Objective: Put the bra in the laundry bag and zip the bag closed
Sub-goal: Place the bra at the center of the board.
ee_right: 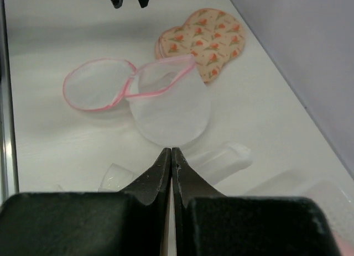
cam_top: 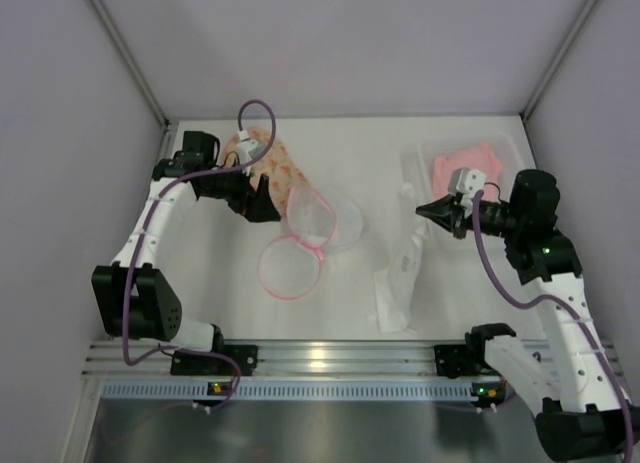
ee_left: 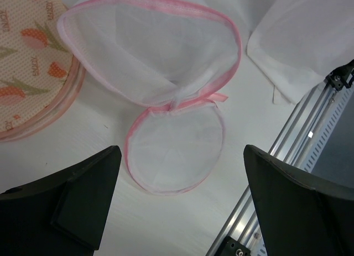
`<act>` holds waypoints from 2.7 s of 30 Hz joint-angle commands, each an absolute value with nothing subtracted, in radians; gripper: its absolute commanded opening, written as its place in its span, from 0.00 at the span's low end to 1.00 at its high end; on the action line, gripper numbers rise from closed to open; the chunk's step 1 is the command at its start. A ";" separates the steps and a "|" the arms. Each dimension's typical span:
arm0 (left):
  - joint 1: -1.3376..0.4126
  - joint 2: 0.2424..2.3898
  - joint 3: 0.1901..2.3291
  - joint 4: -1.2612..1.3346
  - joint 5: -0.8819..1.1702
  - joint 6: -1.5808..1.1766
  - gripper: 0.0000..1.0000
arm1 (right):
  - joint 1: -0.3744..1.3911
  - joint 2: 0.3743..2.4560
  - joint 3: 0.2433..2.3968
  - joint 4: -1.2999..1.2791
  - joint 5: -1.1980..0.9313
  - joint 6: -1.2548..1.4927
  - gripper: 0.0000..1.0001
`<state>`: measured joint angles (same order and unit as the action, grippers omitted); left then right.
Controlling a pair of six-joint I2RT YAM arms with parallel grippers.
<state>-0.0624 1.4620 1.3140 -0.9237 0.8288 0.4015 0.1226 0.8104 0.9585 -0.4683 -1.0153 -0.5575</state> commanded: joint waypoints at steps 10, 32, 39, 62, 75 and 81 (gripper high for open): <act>-0.061 1.442 1.335 -0.887 0.802 0.394 0.99 | 0.135 0.891 1.178 -0.325 -0.927 -0.622 0.00; -0.061 1.411 1.290 -0.808 0.769 0.322 0.99 | 0.378 0.795 1.003 -0.464 -0.910 -0.747 0.00; -0.060 1.370 1.252 -0.810 0.747 0.331 0.99 | 0.696 0.851 0.850 -0.247 -0.638 -0.615 0.00; -0.061 1.328 1.238 -0.808 0.764 0.405 0.99 | 0.706 0.755 0.703 -0.583 -0.612 -0.774 0.00; -0.136 1.223 1.184 -0.810 0.787 0.653 0.99 | 0.721 0.784 0.721 -0.727 -0.634 -0.746 0.57; -0.457 1.108 1.062 -0.808 0.655 0.909 0.99 | 0.655 0.893 0.704 -0.594 -0.644 -0.582 0.32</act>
<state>-0.3164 1.1667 1.1110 -0.8288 0.7025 0.7071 0.6926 0.8326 0.6880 -0.6838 -0.6125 -0.7010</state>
